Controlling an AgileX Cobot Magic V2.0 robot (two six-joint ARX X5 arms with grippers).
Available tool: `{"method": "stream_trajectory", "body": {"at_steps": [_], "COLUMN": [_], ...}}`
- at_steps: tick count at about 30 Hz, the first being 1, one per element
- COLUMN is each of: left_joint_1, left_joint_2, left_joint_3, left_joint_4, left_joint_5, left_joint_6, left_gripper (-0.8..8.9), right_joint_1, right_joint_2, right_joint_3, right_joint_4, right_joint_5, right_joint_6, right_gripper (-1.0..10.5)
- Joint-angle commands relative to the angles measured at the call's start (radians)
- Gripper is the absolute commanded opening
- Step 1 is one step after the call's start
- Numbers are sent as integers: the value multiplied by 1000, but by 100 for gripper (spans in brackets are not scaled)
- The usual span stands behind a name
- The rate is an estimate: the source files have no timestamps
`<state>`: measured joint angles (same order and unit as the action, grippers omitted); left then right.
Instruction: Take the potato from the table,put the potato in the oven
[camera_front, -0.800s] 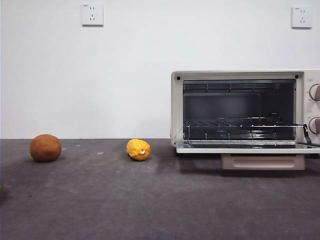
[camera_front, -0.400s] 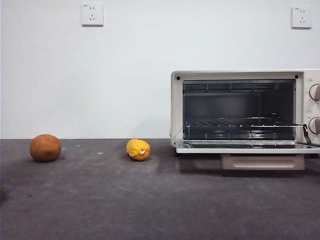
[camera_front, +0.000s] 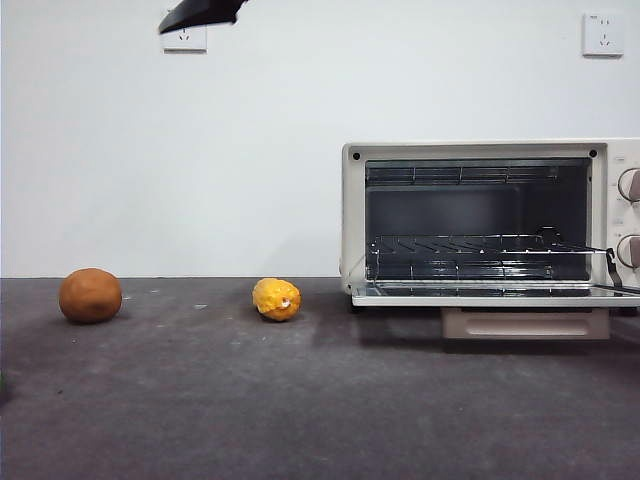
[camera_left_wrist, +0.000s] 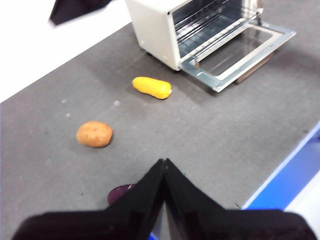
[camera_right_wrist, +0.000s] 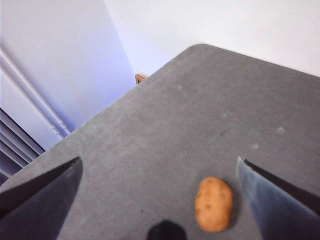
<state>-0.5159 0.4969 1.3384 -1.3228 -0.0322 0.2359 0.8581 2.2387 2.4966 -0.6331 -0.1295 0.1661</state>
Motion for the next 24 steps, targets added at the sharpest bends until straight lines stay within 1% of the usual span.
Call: {"method": "stream_trajectory", "body": {"at_steps": [1, 7, 12, 15, 19, 22, 24], "left_joint_1": [-24, -109, -203, -261, -312, -327, -330], "left_joint_2": [-18, -37, -40, -41, -62, -107, -146], "left_joint_3": [-5, -5, -5, -5, -5, -5, -5], "left_joint_4": [4, 4, 4, 3, 2, 1, 1], "left_joint_5": [-22, -21, -23, -63, -203, -399, -540], "left_joint_6": [-31, -92, -159, -196, -222, -227, -227], "left_gripper": [-9, -9, -9, -9, -9, -9, -9], "right_joint_1": [7, 7, 13, 17, 19, 19, 19], "right_joint_2": [44, 108, 170, 208, 253, 280, 299], "right_joint_3": [1, 1, 1, 1, 1, 1, 1], "right_joint_4": [36, 114, 192, 220, 230, 231, 239], "right_joint_5": [3, 12, 35, 43, 50, 58, 66], "right_joint_6": [-13, -13, -36, -40, -43, -52, -62], "right_gripper": [600, 600, 600, 604, 609, 625, 710]}}
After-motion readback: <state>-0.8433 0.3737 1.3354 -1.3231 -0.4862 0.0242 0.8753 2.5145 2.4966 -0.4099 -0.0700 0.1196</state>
